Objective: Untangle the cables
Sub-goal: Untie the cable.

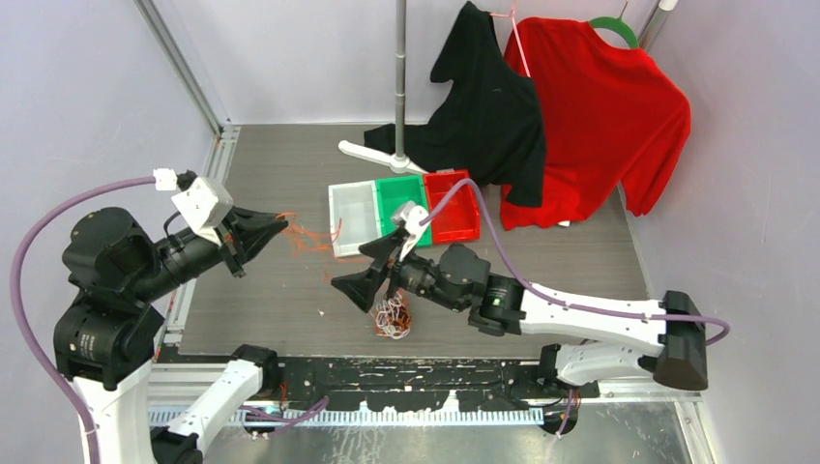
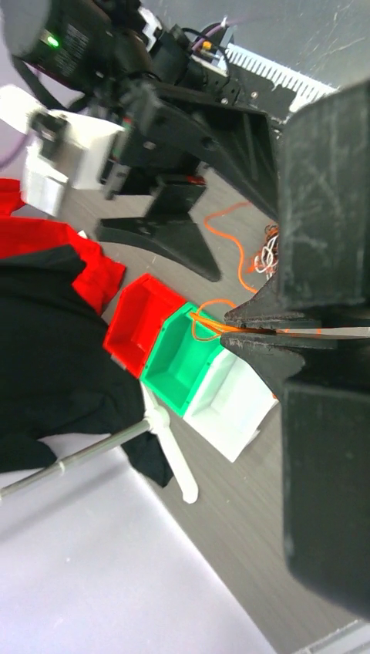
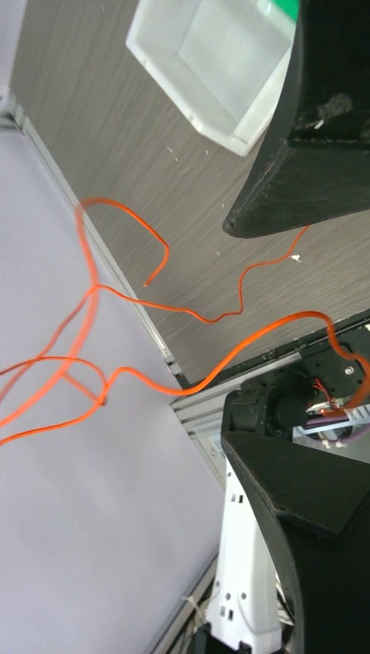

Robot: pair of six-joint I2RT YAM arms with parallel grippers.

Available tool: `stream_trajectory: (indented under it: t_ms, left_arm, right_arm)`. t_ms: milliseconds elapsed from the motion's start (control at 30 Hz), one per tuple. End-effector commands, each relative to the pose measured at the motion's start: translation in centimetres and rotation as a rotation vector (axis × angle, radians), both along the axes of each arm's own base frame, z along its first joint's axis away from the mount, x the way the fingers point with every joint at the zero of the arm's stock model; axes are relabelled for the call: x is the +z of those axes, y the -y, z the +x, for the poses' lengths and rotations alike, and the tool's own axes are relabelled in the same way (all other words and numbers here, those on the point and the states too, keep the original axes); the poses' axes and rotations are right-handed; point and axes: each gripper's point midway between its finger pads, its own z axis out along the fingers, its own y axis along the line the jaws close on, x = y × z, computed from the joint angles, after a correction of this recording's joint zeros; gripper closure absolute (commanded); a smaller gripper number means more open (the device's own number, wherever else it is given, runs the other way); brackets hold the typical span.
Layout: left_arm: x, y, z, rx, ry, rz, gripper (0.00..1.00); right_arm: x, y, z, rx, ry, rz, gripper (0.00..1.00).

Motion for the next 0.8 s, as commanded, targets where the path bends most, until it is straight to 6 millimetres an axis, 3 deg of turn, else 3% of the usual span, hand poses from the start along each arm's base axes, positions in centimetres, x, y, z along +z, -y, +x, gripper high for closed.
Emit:
stream_trajectory:
  t_ms: [0, 133, 267, 333, 400, 467, 600, 700, 767]
  left_arm:
    - [2.2, -0.4, 0.8, 0.043, 0.043, -0.012, 1.00]
    - [3.4, -0.6, 0.6, 0.052, 0.075, -0.014, 1.00]
    - [4.7, -0.8, 0.3, 0.059, 0.107, -0.022, 1.00]
    - [5.5, -1.0, 0.2, 0.066, 0.125, -0.026, 1.00]
    - [6.4, -1.2, 0.1, 0.082, 0.152, -0.028, 1.00]
    - [7.6, -1.7, 0.0, 0.109, 0.191, -0.033, 1.00]
    - [9.7, -2.6, 0.1, 0.164, 0.271, -0.034, 1.00]
    - [11.0, -3.5, 0.5, 0.216, 0.326, -0.028, 1.00]
    - [11.8, -4.1, 0.8, 0.252, 0.366, -0.023, 1.00]
  right_arm:
    - [1.2, -3.2, -1.1, 0.114, 0.040, 0.046, 0.00]
    - [-1.3, -5.4, -1.2, 0.135, 0.036, -0.013, 0.00]
    - [-3.8, -6.5, 1.1, 0.025, 0.053, -0.065, 0.01]
    - [-5.0, -6.8, 2.0, -0.019, 0.056, -0.075, 0.07]
    - [-6.5, -6.9, 2.6, -0.049, 0.040, -0.098, 0.19]
    - [-8.5, -7.1, 2.7, -0.056, 0.011, -0.128, 0.38]
    - [-11.8, -6.3, 3.0, -0.094, -0.063, -0.167, 0.85]
    - [-13.5, -5.3, 2.9, -0.116, -0.106, -0.180, 0.98]
    - [-14.3, -4.4, 2.8, -0.132, -0.124, -0.189, 0.99]
